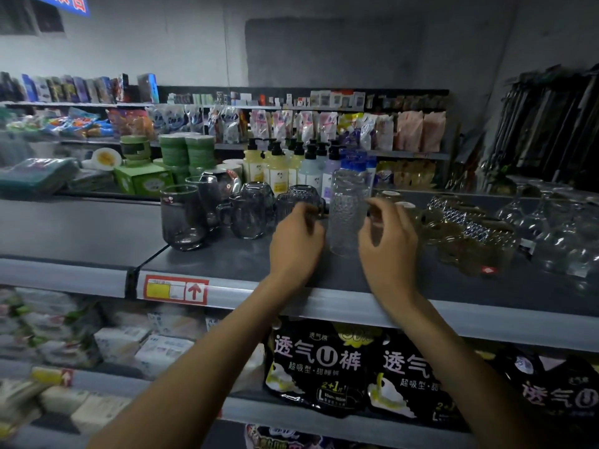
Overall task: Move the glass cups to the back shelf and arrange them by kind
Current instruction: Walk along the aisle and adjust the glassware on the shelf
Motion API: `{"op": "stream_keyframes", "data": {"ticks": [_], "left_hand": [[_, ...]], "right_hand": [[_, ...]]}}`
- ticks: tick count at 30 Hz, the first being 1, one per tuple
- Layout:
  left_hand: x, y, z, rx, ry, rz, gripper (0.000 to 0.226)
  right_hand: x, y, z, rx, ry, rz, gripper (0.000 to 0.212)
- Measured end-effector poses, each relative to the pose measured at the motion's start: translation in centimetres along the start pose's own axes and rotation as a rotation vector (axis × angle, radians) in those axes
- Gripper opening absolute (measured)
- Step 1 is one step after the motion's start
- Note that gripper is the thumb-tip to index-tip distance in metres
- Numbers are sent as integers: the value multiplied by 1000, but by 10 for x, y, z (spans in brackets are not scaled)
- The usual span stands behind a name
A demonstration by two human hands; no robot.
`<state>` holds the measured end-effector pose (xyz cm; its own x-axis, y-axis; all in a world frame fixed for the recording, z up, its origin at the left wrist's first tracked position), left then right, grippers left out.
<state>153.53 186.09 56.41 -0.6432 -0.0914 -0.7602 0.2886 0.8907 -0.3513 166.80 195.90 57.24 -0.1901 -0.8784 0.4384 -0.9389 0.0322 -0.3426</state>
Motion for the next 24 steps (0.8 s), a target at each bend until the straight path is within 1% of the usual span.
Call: {"op": "stream_keyframes", "data": {"ticks": [2, 4, 6, 8, 10, 11, 13, 14, 17, 19, 22, 24], "left_hand": [[-2, -18, -7, -31, 68, -118, 26], [-1, -37, -17, -3, 142, -314, 32], [5, -48, -30, 75, 133, -523, 43], [16, -50, -43, 185, 92, -622, 53], [28, -47, -56, 294, 92, -584, 58], [32, -46, -61, 322, 106, -532, 55], [40, -45, -69, 320, 163, -453, 44], [42, -44, -73, 316, 195, -426, 37], [46, -45, -80, 317, 226, -378, 13], [48, -48, -81, 305, 235, -368, 12], [47, -59, -75, 283, 249, -354, 21], [41, -73, -67, 275, 239, -250, 24]], "right_hand": [[18, 3, -1, 48, -169, 33, 30], [37, 17, -9, 190, -224, 60, 29], [55, 39, -16, 382, -187, 109, 32], [64, 62, -21, 545, -121, 202, 39], [67, 83, -23, 663, -70, 284, 50], [66, 91, -22, 696, -50, 314, 57], [62, 102, -21, 711, 3, 334, 71], [60, 105, -20, 701, 36, 327, 75], [61, 106, -18, 656, 110, 302, 71], [66, 105, -16, 622, 125, 277, 66], [77, 99, -10, 558, 134, 221, 71], [83, 88, -2, 498, 146, 152, 75]]}}
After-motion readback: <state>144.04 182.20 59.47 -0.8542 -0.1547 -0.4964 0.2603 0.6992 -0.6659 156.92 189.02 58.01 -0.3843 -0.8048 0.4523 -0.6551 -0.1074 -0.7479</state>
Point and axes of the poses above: each hand's wrist, its own z-axis away from the middle knuckle, its own y-axis out of the palm, x = y × z, the point moved 3 cm from there along -z, towards the middle knuckle, and after that the axes turned 8 degrees about z, right-handed, at the moved point
